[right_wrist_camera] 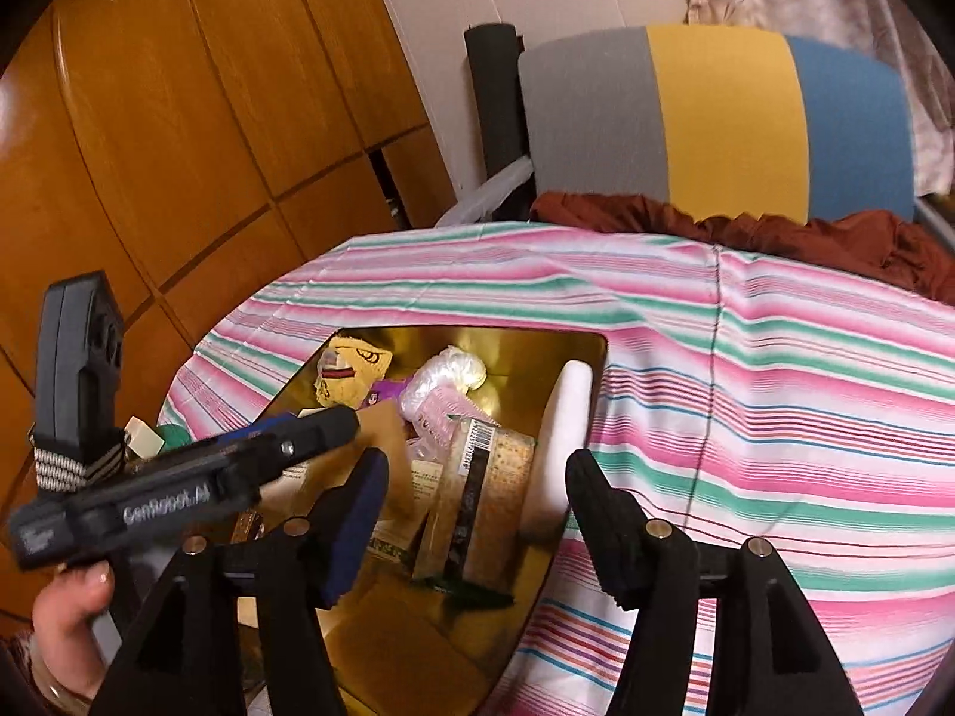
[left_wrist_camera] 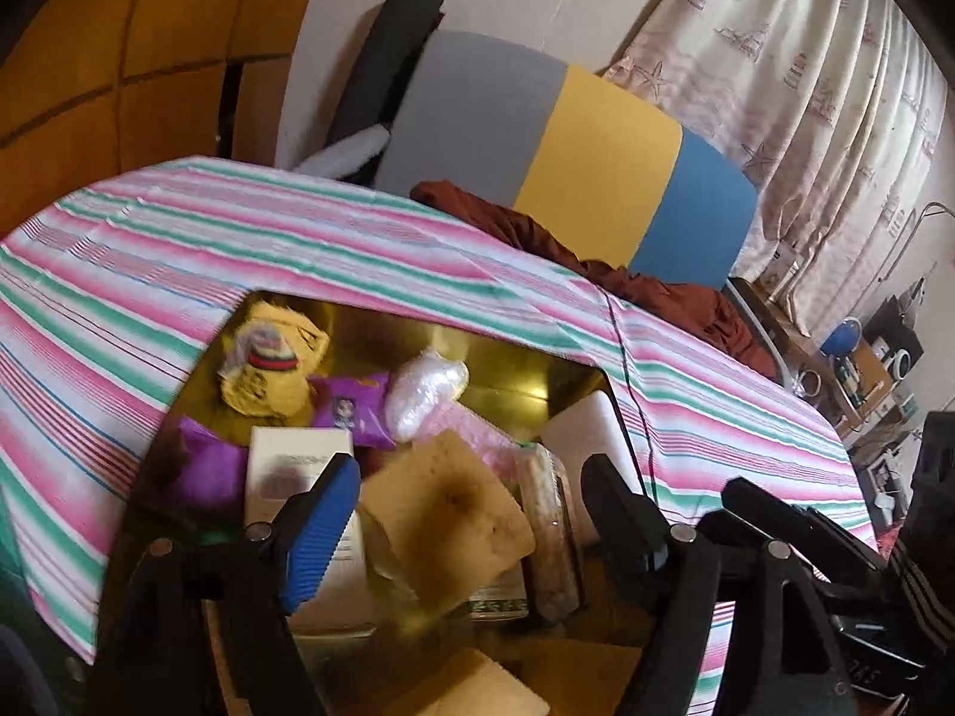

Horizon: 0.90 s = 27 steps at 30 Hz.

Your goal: Organize objects

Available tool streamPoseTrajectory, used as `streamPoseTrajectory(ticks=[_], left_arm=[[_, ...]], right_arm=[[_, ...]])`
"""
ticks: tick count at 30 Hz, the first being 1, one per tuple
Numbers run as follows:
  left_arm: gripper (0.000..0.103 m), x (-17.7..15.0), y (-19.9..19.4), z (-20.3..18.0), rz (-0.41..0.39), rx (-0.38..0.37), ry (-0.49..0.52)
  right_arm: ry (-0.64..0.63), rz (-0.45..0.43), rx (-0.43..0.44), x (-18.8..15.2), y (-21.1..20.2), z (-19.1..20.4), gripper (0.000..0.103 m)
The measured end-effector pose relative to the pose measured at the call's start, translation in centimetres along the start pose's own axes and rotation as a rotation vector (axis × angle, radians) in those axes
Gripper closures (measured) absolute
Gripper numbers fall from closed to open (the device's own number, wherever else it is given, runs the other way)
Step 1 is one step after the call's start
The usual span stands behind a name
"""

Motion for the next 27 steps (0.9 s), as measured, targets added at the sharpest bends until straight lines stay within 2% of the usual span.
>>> streamPoseTrajectory(ticks=[4,7,12,15,17,23,27], left_arm=[[0.025,-0.2,-2.4,0.7,-0.049,0.096,0.016],[0.026,-1.1,-3.9,1.4,-0.053,0.179,0.008],[0.026,-2.5,-5.1,2.8,-0.006,0.285,-0.032],[0.026,-3.5,-5.6,3.5,0.019,0.312,-0.047],[0.026,-3.9,-6.2,3.6,0.009,0.314,-0.052],[0.026,-4.4,-8.4,4.4,-0.046,0.306,-0.107],[0.026,-4.7,-9.1,4.7,-0.059,0.402,-0.104]], right_arm=[[-0.006,-0.018,-0.012,-0.6,-0.9,0.0,0.035],[-0.021,-0.018,-0.037,-1.2,-1.3,0.3,0.026],[-0.038,0.001,-0.117,-1.8,-1.6,1.0,0.012],[-0.018,0.032,-0.137,-2.1,-1.5,1.3,0.001],[-0.005,0.04,-0.15,-2.1,-1.5,1.4,0.0],[0.001,0.105,-0.26,-2.4,-0.5,2.2,0.0],[0.013,0.103,-0.32,-2.4,-0.6,2.7,0.0]])
Point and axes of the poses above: each gripper's, at about its wrist camera, not at the fingertips, and y roughly the way its jaws point, z to its left, x to its top, the point moved 8 cm from there along y, roughly the way its jaws point, and after that the axes turned 14 degrees about z, right-handed, at the moved point
